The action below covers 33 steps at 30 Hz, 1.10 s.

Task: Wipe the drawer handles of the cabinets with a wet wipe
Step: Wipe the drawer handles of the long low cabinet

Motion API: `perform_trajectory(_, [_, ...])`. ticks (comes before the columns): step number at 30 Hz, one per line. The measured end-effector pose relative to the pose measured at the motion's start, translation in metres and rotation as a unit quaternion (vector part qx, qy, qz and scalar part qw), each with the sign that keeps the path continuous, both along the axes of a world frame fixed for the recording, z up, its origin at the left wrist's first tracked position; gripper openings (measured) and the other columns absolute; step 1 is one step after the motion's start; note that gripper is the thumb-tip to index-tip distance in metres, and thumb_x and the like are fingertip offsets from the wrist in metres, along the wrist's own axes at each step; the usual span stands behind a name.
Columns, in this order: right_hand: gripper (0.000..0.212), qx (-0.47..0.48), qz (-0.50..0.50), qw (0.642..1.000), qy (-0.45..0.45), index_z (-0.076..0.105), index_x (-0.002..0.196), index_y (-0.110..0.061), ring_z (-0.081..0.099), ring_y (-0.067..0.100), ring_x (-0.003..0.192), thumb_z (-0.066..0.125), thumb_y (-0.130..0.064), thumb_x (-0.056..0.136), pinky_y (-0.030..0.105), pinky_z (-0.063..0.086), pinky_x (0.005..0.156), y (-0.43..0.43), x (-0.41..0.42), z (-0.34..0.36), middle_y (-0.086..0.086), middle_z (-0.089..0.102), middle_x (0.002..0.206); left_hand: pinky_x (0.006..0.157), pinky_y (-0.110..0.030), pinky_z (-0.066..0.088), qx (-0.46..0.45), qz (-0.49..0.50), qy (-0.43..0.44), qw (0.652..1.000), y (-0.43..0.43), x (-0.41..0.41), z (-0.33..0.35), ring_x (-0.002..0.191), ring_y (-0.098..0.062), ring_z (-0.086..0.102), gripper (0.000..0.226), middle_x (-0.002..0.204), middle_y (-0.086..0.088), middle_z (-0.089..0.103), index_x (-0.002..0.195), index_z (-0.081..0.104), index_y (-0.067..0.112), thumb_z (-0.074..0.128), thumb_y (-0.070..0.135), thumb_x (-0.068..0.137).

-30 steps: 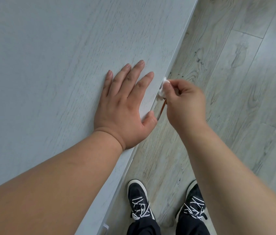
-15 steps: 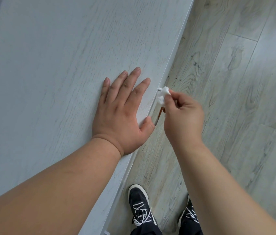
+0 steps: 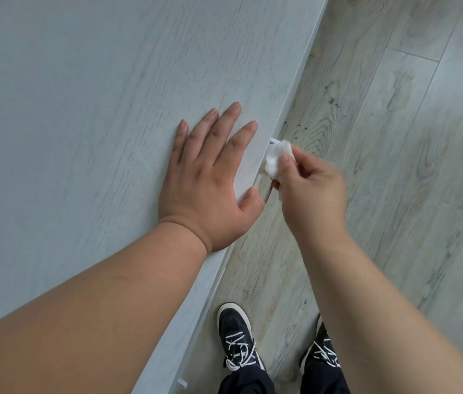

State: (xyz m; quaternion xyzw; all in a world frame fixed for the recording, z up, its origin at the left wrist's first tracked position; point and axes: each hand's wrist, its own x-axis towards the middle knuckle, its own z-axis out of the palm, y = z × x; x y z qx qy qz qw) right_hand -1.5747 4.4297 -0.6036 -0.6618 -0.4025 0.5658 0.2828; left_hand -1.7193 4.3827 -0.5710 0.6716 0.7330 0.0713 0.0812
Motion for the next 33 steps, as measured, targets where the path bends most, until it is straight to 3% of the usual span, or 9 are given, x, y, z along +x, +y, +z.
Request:
perform_trajectory(3, [0.020,0.013,-0.009,1.000,-0.009,0.079,0.113,-0.028,0.070,-0.006,0.079,0.063,-0.027,0.102,0.014,0.053,0.071,0.006,-0.005,0.000,-0.013,0.078,0.086,0.127,-0.056,0.014,0.001,0.000,-0.001,1.000,0.000,0.001,0.000,0.157,-0.028,0.023,0.080,0.170,-0.002,0.027,0.157,0.042,0.021,0.053,0.046,0.082])
perform_trajectory(6, [0.021,0.001,0.011,0.999,-0.046,0.081,0.095,-0.025,0.054,0.003,0.058,0.061,-0.026,0.102,0.023,0.043,0.057,-0.019,-0.004,-0.001,0.004,0.069,0.068,0.127,-0.057,0.014,0.005,0.001,-0.003,1.000,0.001,0.001,0.000,0.157,-0.028,0.024,0.080,0.170,-0.003,0.028,0.157,0.043,0.020,0.052,0.047,0.082])
perform_trajectory(9, [0.021,-0.011,0.017,0.999,-0.039,0.079,0.092,-0.032,0.061,0.007,0.059,0.061,-0.026,0.101,0.024,0.047,0.055,-0.030,-0.004,0.003,-0.004,0.069,0.066,0.127,-0.057,0.015,0.011,0.004,-0.008,1.000,0.000,0.000,-0.001,0.157,-0.028,0.024,0.080,0.170,-0.002,0.028,0.157,0.044,0.020,0.053,0.047,0.082])
perform_trajectory(13, [0.026,0.007,-0.014,0.999,-0.046,0.074,0.124,-0.031,0.069,-0.005,0.086,0.063,-0.026,0.101,0.016,0.055,0.081,-0.001,-0.011,0.000,-0.015,0.077,0.092,0.127,-0.057,0.015,0.007,0.000,-0.001,1.000,0.000,0.000,-0.001,0.157,-0.028,0.024,0.080,0.170,-0.003,0.028,0.157,0.044,0.020,0.055,0.046,0.081])
perform_trajectory(16, [0.038,0.019,0.010,0.998,-0.059,0.066,0.138,-0.027,0.066,-0.010,0.078,0.063,-0.025,0.101,0.010,0.050,0.075,-0.016,-0.011,-0.002,-0.020,0.073,0.085,0.126,-0.058,0.016,0.010,-0.001,-0.004,1.000,0.001,0.000,-0.002,0.157,-0.028,0.025,0.080,0.170,-0.003,0.029,0.156,0.045,0.019,0.054,0.047,0.081])
perform_trajectory(22, [0.045,0.062,0.042,0.993,-0.086,0.059,0.143,-0.034,0.060,0.011,0.066,0.066,-0.027,0.099,0.041,0.058,0.077,-0.033,-0.004,-0.012,-0.014,0.062,0.069,0.126,-0.058,0.016,0.016,0.003,-0.006,1.000,0.000,0.000,-0.002,0.157,-0.028,0.026,0.080,0.170,-0.003,0.029,0.156,0.045,0.019,0.056,0.047,0.081])
perform_trajectory(26, [0.038,0.130,0.050,0.982,-0.128,0.063,0.139,-0.034,0.062,0.011,0.068,0.064,-0.028,0.101,0.034,0.057,0.076,-0.015,-0.005,-0.016,-0.010,0.068,0.074,0.127,-0.056,0.014,0.008,0.000,-0.003,1.000,0.000,0.000,-0.002,0.157,-0.028,0.024,0.080,0.170,-0.003,0.028,0.157,0.044,0.020,0.055,0.045,0.081])
perform_trajectory(30, [0.049,0.090,0.102,0.980,-0.142,0.045,0.146,-0.043,0.054,0.011,0.059,0.061,-0.033,0.101,0.031,0.047,0.062,-0.039,-0.001,-0.011,-0.010,0.054,0.058,0.127,-0.056,0.014,0.008,0.004,-0.007,1.000,0.000,0.001,-0.002,0.158,-0.027,0.023,0.080,0.170,-0.001,0.028,0.157,0.044,0.020,0.054,0.048,0.082])
perform_trajectory(33, [0.033,0.109,0.124,0.976,-0.138,0.040,0.123,-0.035,0.056,0.012,0.055,0.062,-0.033,0.099,0.032,0.042,0.055,-0.023,0.001,-0.010,-0.007,0.060,0.059,0.128,-0.056,0.013,0.007,0.003,-0.004,1.000,-0.001,0.001,-0.002,0.158,-0.027,0.023,0.080,0.170,-0.002,0.028,0.157,0.043,0.020,0.053,0.047,0.083])
